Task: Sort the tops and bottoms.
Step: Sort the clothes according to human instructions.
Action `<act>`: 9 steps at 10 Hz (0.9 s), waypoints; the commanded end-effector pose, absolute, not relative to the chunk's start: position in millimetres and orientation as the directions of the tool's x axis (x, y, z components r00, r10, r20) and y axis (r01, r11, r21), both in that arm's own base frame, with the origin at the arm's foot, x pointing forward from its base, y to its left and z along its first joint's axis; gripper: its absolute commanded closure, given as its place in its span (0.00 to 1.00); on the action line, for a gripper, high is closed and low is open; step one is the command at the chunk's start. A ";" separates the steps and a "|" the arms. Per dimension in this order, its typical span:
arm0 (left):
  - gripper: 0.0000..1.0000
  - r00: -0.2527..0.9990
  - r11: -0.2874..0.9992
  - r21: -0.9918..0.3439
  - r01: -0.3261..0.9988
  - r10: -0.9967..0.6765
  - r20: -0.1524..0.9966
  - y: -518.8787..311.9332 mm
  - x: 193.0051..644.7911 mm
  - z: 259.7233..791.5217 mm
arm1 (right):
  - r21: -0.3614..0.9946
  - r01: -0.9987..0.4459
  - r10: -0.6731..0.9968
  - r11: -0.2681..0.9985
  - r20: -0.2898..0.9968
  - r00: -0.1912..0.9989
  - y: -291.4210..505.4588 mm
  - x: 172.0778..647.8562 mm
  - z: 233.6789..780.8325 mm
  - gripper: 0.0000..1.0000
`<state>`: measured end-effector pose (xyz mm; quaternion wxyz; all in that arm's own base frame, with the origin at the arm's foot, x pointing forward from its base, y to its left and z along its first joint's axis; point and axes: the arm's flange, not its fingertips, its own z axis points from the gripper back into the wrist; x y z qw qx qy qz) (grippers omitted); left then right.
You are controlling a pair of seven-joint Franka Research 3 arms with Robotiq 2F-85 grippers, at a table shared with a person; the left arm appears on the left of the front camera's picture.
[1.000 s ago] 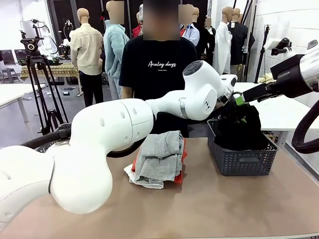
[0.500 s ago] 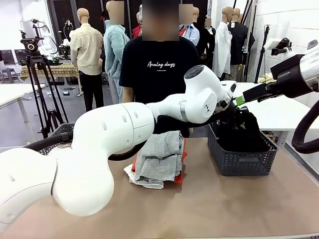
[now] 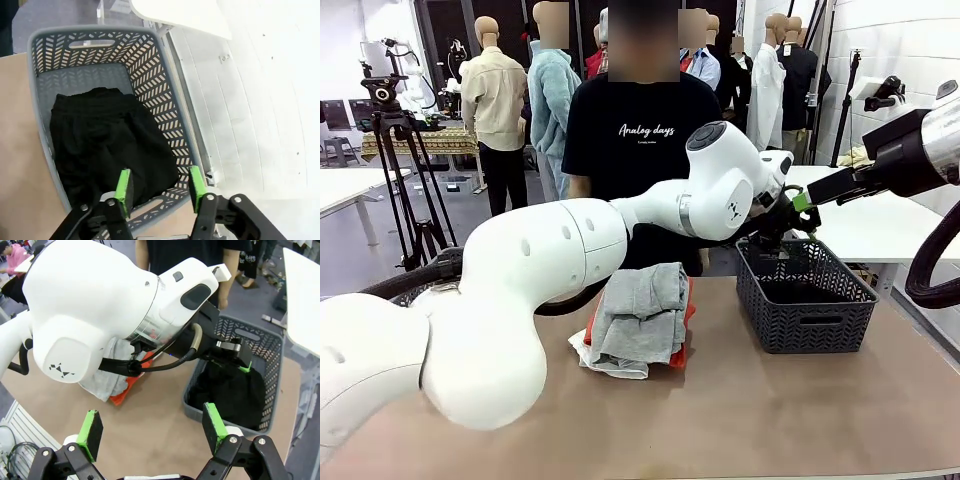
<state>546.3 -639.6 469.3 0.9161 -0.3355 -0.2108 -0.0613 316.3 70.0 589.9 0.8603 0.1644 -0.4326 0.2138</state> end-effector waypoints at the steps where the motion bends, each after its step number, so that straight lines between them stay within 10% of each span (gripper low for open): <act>1: 0.36 0.904 0.767 -0.591 0.251 0.032 0.425 -639.7 546.8 467.6 | 0.120 -0.517 0.212 0.848 0.816 0.538 70.2 317.8 588.3 0.00; 9: 0.36 0.904 0.767 -0.591 0.251 0.032 0.425 -639.7 546.8 467.6 | 0.120 -0.517 0.212 0.848 0.816 0.538 70.2 317.8 588.3 0.00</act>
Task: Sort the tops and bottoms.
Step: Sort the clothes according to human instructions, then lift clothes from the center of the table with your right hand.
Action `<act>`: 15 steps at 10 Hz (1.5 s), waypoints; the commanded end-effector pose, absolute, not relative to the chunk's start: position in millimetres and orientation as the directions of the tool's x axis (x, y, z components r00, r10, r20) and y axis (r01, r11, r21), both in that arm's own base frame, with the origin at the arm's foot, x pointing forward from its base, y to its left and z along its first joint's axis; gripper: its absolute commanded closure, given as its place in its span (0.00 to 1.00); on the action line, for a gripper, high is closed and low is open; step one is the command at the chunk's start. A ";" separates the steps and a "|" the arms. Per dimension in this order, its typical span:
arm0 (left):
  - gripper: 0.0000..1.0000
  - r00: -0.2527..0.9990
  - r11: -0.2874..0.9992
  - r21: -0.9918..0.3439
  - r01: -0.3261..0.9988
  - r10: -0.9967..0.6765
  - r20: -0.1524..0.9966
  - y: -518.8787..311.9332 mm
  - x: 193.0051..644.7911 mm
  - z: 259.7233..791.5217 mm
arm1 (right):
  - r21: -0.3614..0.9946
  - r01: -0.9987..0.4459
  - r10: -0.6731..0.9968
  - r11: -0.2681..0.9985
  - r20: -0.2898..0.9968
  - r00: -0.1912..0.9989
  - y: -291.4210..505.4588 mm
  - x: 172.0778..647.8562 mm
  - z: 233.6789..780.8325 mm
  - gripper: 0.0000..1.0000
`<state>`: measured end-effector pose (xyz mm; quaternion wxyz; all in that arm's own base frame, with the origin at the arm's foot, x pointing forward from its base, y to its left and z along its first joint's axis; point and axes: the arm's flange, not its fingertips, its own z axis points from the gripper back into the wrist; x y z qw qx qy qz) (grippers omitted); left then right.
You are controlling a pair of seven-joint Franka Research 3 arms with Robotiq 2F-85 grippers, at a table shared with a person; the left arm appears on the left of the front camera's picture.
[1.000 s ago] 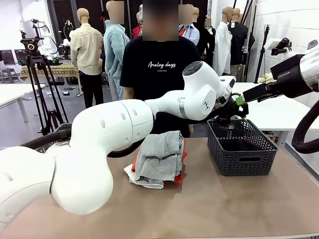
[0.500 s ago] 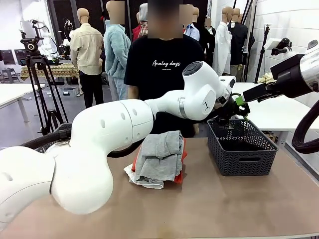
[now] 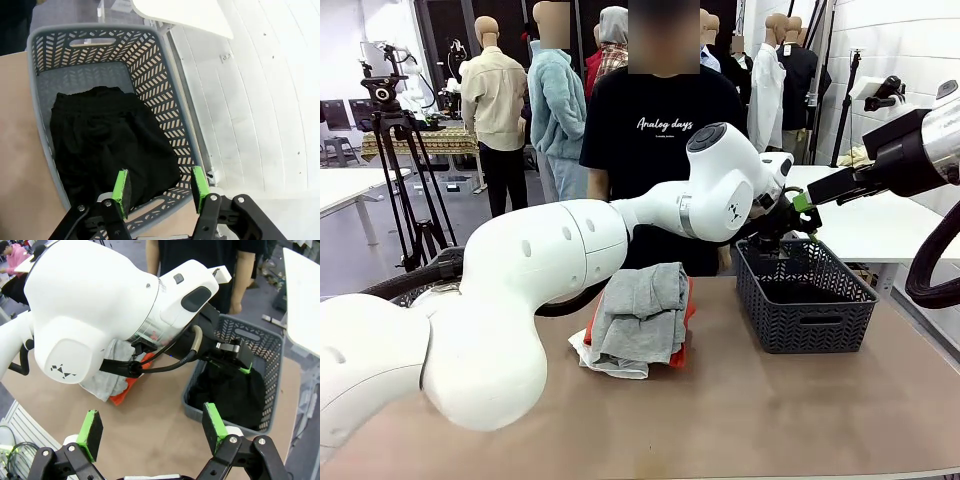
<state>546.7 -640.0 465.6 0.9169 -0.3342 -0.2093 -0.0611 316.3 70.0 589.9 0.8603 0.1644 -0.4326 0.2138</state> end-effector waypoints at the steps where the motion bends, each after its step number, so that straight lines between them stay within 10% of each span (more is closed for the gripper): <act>1: 0.36 0.904 0.767 -0.591 0.251 0.032 0.425 -639.7 546.8 467.6 | 0.120 -0.517 0.212 0.848 0.816 0.538 70.2 317.8 588.3 0.00; 15: 0.36 0.905 0.769 -0.587 0.252 0.028 0.425 -640.0 546.7 465.6 | 0.120 -0.517 0.212 0.848 0.816 0.538 70.2 317.8 588.3 0.00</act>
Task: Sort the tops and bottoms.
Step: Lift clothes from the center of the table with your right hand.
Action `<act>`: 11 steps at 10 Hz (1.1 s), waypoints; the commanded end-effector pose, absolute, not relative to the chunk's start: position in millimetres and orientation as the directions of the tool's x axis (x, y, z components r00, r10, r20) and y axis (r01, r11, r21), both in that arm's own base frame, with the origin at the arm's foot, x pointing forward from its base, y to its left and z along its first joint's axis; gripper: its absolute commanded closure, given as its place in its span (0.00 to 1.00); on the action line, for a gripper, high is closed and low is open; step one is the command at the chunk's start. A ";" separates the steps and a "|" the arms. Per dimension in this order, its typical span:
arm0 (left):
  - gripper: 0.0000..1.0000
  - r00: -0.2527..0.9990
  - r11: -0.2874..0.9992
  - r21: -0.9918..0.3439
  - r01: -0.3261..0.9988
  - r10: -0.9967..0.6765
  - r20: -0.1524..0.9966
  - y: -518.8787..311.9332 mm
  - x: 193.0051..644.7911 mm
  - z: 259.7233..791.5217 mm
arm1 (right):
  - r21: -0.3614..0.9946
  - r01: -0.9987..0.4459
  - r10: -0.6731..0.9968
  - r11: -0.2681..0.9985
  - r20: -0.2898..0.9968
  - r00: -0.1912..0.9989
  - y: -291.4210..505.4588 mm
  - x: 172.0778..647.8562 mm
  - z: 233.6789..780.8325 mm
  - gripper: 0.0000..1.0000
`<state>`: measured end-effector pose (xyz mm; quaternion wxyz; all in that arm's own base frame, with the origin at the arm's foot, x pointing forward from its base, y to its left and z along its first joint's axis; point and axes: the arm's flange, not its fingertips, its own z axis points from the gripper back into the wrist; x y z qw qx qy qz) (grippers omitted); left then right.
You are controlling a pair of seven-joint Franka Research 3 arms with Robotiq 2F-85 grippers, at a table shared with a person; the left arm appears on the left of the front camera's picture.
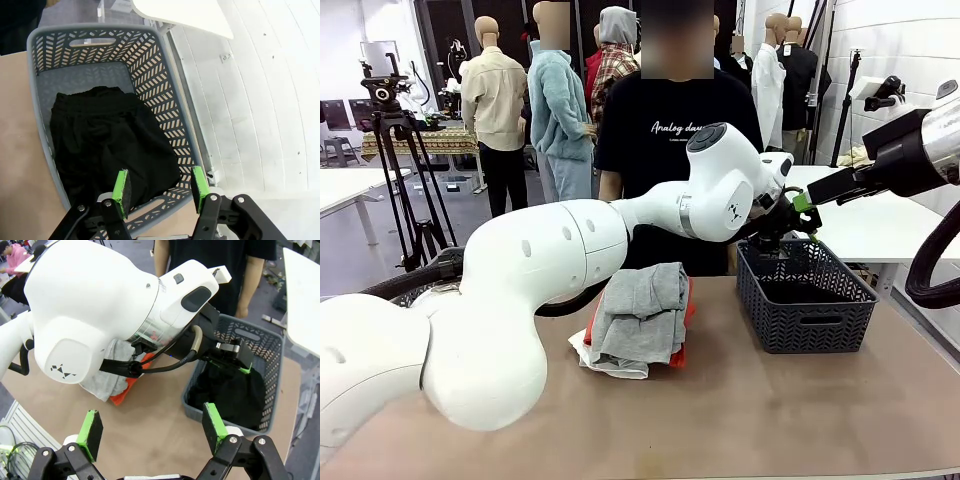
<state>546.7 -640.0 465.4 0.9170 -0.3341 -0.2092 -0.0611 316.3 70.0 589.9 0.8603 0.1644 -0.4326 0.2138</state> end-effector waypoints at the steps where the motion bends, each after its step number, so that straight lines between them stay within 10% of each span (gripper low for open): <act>1: 0.36 0.899 0.845 -0.487 0.221 0.018 0.438 -621.2 534.3 479.9 | 0.120 -0.517 0.212 0.848 0.816 0.538 70.2 317.8 588.3 0.00; 11: 0.36 0.970 0.967 -0.248 -0.055 0.111 0.218 -430.6 400.3 538.1 | 0.120 -0.517 0.212 0.848 0.816 0.538 70.2 317.8 588.3 0.00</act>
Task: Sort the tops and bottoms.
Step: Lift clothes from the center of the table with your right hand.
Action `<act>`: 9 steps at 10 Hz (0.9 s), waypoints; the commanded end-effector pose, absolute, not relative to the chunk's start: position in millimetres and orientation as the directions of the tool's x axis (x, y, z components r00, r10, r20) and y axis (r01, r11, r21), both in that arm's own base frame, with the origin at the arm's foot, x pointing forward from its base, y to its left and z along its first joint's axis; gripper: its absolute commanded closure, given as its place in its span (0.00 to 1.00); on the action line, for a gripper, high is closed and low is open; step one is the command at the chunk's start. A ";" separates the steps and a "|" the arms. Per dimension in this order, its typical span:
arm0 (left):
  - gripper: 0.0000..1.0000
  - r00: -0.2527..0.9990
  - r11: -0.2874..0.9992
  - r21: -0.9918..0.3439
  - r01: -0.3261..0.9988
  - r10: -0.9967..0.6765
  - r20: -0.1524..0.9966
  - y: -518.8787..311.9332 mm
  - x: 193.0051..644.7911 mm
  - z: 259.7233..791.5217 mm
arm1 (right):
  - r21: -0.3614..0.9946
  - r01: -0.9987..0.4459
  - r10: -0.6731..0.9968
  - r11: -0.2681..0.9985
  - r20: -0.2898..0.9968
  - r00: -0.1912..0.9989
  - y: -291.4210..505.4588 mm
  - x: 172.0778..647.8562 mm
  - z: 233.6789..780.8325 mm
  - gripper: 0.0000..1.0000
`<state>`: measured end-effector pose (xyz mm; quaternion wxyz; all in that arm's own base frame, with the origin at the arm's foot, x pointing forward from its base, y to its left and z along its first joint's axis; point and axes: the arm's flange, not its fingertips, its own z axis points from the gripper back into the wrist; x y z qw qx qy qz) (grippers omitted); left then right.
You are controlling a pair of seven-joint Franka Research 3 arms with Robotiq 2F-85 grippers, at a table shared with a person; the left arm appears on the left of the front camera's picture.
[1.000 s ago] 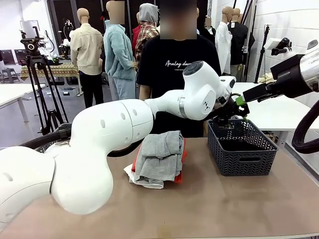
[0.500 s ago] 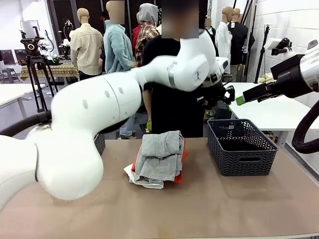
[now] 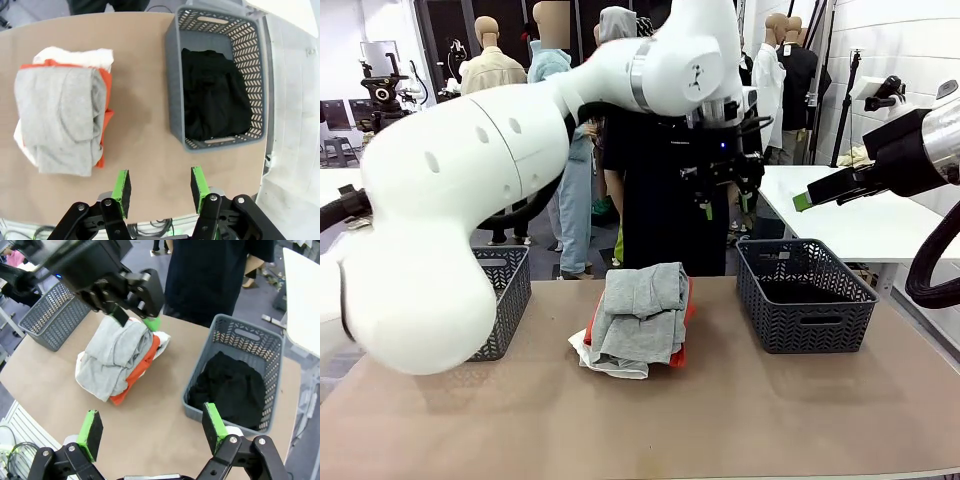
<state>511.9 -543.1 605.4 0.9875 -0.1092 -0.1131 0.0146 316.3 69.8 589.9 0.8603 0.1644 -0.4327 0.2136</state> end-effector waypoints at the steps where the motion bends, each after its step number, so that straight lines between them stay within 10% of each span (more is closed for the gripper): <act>1: 0.36 0.955 0.953 -0.295 -0.073 0.152 0.254 -426.2 392.2 538.3 | 0.120 -0.517 0.212 0.848 0.816 0.538 70.2 317.8 588.3 0.00; 2: 0.36 0.974 0.976 -0.219 -0.004 0.054 0.220 -543.1 511.9 605.4 | 0.120 -0.517 0.212 0.848 0.816 0.538 70.2 317.8 588.3 0.00; 9: 0.36 0.960 0.992 -0.063 -0.108 0.121 0.253 -404.1 471.1 612.0 | 0.120 -0.517 0.212 0.848 0.816 0.538 70.2 317.8 588.3 0.00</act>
